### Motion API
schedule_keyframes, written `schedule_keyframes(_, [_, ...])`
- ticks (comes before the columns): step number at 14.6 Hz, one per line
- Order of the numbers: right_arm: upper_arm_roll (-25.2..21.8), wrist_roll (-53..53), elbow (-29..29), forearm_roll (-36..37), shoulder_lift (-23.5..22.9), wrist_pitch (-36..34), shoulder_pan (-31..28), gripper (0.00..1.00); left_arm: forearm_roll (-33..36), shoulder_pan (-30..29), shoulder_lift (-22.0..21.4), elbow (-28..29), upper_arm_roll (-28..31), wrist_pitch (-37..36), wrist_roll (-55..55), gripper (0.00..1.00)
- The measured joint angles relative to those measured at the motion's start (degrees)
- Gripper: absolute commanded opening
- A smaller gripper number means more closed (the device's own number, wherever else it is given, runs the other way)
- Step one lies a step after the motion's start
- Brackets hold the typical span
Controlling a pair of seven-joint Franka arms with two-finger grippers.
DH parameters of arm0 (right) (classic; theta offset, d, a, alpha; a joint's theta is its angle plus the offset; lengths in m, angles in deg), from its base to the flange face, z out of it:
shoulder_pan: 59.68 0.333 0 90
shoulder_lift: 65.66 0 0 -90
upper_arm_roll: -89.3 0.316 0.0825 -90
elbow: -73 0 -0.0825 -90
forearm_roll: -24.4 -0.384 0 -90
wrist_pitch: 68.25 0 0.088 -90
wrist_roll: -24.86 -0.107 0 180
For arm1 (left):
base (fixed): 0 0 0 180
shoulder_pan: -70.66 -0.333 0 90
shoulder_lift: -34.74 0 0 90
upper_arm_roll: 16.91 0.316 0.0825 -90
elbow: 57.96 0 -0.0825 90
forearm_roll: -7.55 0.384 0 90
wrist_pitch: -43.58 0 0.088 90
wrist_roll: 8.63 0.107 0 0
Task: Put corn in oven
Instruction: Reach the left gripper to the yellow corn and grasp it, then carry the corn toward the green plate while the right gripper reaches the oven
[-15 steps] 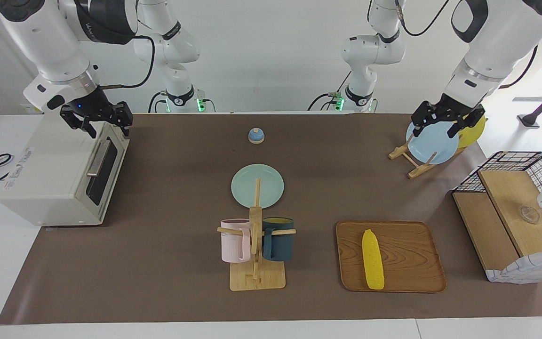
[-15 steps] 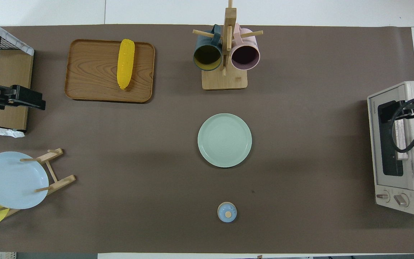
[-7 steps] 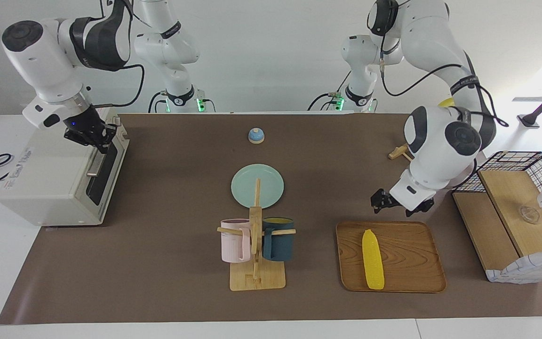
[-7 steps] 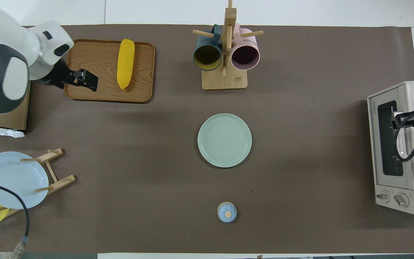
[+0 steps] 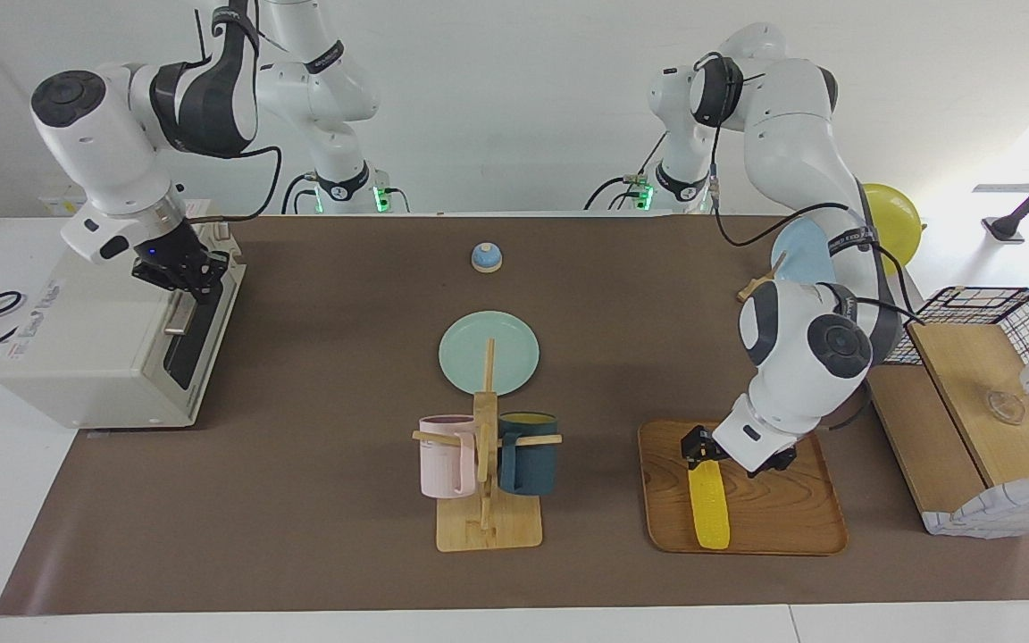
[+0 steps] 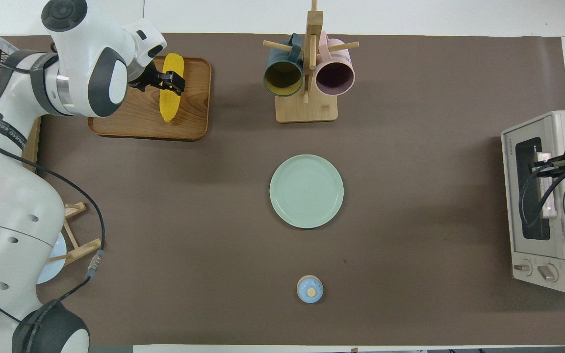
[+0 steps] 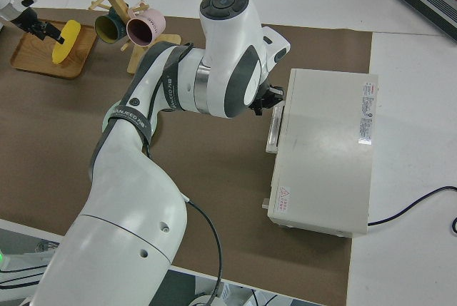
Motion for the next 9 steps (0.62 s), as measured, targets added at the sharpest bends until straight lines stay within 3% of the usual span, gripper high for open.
schedule_keyframes(2, [0.0, 0.2, 0.2, 1.1, -0.2, 0.1, -1.0, 0.0, 0.0, 0.7, 1.2, 0.2, 0.0, 1.7, 0.0, 1.0])
schedule_keyframes(4, [-0.1, 1.9, 0.6, 1.1, -0.7, 0.4, -2.4, 0.0, 0.0, 0.8, 2.3, 0.3, 0.0, 3.4, 0.0, 0.85])
schedule_keyframes(6, [-0.1, 3.4, 1.4, 1.1, -1.0, 1.3, -3.2, 0.0, 0.0, 0.8, 2.6, 0.3, 0.1, 3.9, 0.0, 0.33])
schedule_keyframes(7, [-0.1, 3.7, 1.5, 1.2, -0.9, 1.5, -3.3, 0.0, 0.0, 0.8, 2.6, 0.3, 0.2, 4.0, 0.0, 0.0])
schedule_keyframes(9, [0.0, 4.0, 1.6, 1.4, -0.8, 1.5, -3.3, 0.0, 0.0, 0.8, 2.6, 0.3, 0.2, 3.9, 0.0, 0.0])
